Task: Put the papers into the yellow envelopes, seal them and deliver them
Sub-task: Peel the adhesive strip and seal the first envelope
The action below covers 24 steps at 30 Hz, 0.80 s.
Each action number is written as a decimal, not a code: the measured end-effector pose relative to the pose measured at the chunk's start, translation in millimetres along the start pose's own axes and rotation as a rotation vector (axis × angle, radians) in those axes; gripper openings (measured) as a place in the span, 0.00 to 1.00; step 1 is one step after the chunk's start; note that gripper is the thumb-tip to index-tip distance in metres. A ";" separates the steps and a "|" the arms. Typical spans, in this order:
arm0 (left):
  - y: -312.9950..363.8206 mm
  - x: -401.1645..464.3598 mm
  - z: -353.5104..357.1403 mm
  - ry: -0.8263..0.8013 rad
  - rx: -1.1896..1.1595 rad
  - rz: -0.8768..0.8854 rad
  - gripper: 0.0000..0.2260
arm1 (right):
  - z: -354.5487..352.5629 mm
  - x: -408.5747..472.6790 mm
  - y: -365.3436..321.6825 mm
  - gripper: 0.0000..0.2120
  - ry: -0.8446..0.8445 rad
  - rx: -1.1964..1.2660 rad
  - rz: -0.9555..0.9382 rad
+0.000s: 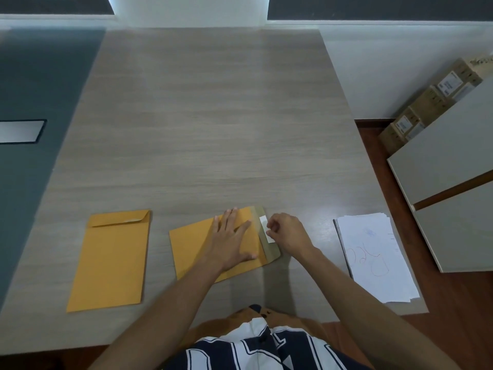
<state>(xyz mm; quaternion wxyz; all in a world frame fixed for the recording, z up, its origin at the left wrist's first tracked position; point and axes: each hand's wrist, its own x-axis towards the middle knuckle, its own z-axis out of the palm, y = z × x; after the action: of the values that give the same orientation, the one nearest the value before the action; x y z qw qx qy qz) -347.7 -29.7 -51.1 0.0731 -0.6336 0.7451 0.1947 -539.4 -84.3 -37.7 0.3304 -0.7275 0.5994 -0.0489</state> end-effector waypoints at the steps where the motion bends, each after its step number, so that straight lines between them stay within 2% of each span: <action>1: 1.8 1.6 -1.9 0.002 0.023 0.000 0.42 | 0.6 0.9 -0.7 0.08 0.003 -0.029 -0.016; 6: 6.0 12.9 -11.2 -0.018 0.073 -0.011 0.47 | 0.6 9.7 -4.5 0.25 -0.075 -0.182 -0.070; 10: 3.1 16.5 -10.1 -0.014 0.092 -0.025 0.53 | -3.5 16.0 -4.1 0.25 -0.127 -0.245 -0.102; 24: 1.7 15.6 -8.1 0.019 0.092 -0.008 0.52 | -5.1 25.5 -4.0 0.22 -0.124 -0.284 -0.176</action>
<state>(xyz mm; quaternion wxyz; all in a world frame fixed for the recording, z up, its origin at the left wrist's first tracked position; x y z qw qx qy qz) -351.2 -46.8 -48.9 0.0962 -0.6343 0.7514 0.1539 -531.3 -109.3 -39.9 0.2550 -0.8182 0.5126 0.0525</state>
